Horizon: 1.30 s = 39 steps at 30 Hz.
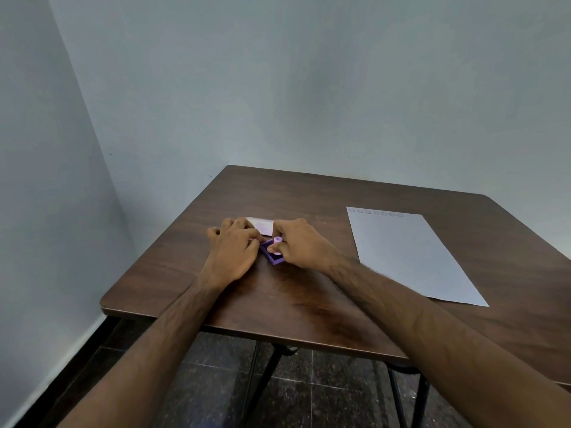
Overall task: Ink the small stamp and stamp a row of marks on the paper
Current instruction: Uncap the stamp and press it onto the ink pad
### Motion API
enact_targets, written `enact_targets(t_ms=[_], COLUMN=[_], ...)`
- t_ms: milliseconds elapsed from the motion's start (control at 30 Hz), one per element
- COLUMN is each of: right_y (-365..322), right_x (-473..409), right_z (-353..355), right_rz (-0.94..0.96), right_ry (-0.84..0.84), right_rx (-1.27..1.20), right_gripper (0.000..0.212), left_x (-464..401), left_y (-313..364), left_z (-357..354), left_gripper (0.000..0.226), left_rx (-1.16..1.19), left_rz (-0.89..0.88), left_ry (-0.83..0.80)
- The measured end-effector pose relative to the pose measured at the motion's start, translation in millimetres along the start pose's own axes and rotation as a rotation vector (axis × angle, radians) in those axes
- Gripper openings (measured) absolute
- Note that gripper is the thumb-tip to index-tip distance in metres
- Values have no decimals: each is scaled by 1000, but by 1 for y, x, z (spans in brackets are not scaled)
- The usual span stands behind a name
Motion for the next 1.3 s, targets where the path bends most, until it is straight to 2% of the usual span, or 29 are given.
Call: enact_targets(t_ms=[200,367,567,833,1100,1300], right_y=[-4,-4,-4,-5,-8,-4], right_x=[0,0,1,2,6,5], right_z=[2,3,0,1,4,-1], right_rz=[-12,-44,-60,-83,-67,-104], right_ry=[-73,-24,-22,-25,-37,5], right_rx=[-10,34,24,29,-12,42], right_gripper=[11,19,12,19,11,18], left_x=[1,1,1,0,0,2], left_y=[0,2,1,0,2,7], left_z=[1,0,0,-2,-1,1], left_gripper=[35,34,34,35,33,31], left_rx=[0,4,-4,2,-23,-47], left_rz=[-10,-22,-28,-31,-55,-84], left_ry=[8,11,18,14,21,16])
Point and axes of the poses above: each hand's wrist, its own x-axis away from the middle knuckle, its own z-axis out of the back of the hand, y = z × x, the point moved 9 cm from there along -x, towards the middle knuckle, and after that the axes turned 6 degrees about y, right-handed, at the moved point
